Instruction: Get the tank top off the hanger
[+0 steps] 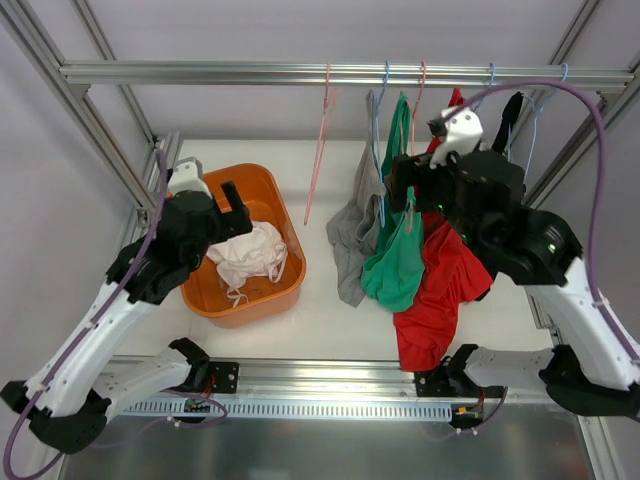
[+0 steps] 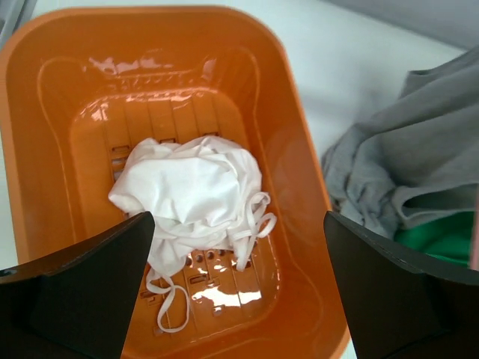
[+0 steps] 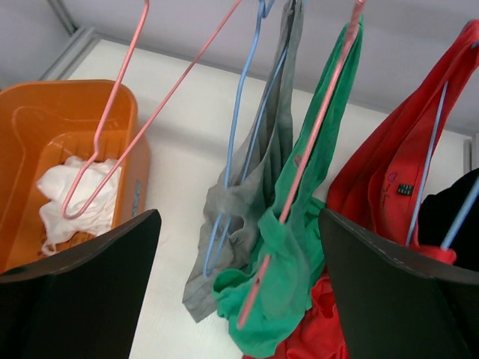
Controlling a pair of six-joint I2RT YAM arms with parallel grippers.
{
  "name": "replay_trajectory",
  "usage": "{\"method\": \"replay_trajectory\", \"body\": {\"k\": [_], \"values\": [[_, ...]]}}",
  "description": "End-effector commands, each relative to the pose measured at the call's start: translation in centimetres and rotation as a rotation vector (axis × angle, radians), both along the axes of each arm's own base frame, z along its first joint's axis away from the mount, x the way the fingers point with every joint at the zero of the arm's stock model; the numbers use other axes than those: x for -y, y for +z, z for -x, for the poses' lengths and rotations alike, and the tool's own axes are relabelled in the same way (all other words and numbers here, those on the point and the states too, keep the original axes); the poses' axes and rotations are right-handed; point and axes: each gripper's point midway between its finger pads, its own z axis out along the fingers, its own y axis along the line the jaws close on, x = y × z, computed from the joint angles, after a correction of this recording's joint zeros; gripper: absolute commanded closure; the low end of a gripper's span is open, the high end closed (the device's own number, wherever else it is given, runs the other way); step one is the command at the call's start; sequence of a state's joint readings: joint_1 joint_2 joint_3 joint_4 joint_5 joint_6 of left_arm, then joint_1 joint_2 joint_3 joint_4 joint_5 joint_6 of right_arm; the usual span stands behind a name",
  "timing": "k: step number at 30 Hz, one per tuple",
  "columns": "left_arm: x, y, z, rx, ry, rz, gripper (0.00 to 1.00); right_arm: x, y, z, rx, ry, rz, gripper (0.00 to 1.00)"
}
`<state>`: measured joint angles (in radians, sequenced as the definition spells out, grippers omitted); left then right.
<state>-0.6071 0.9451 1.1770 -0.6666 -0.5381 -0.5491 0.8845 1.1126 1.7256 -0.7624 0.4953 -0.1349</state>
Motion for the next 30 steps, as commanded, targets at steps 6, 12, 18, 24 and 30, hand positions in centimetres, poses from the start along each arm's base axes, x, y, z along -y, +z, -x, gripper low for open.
{"method": "replay_trajectory", "body": {"k": [6,12,18,24,30], "values": [[0.7,2.8,4.2,0.086,-0.206,0.084,0.01,-3.0,1.0,-6.5,0.006,-0.103,0.085,0.24],[0.3,2.1,5.5,0.073,-0.242,0.075,0.01,-4.5,-1.7,-10.1,-0.061,-0.133,0.104,0.37],[-0.2,1.7,5.9,0.053,-0.247,0.034,0.01,-5.2,-3.7,-11.4,-0.103,-0.147,0.098,0.71],[0.2,1.1,5.8,0.028,-0.272,0.014,0.01,-4.6,-3.4,-11.4,-0.096,-0.184,0.071,0.87],[0.2,0.5,5.8,0.014,-0.275,0.008,0.01,-4.9,-3.2,-11.5,-0.097,-0.185,0.034,1.00]]}}
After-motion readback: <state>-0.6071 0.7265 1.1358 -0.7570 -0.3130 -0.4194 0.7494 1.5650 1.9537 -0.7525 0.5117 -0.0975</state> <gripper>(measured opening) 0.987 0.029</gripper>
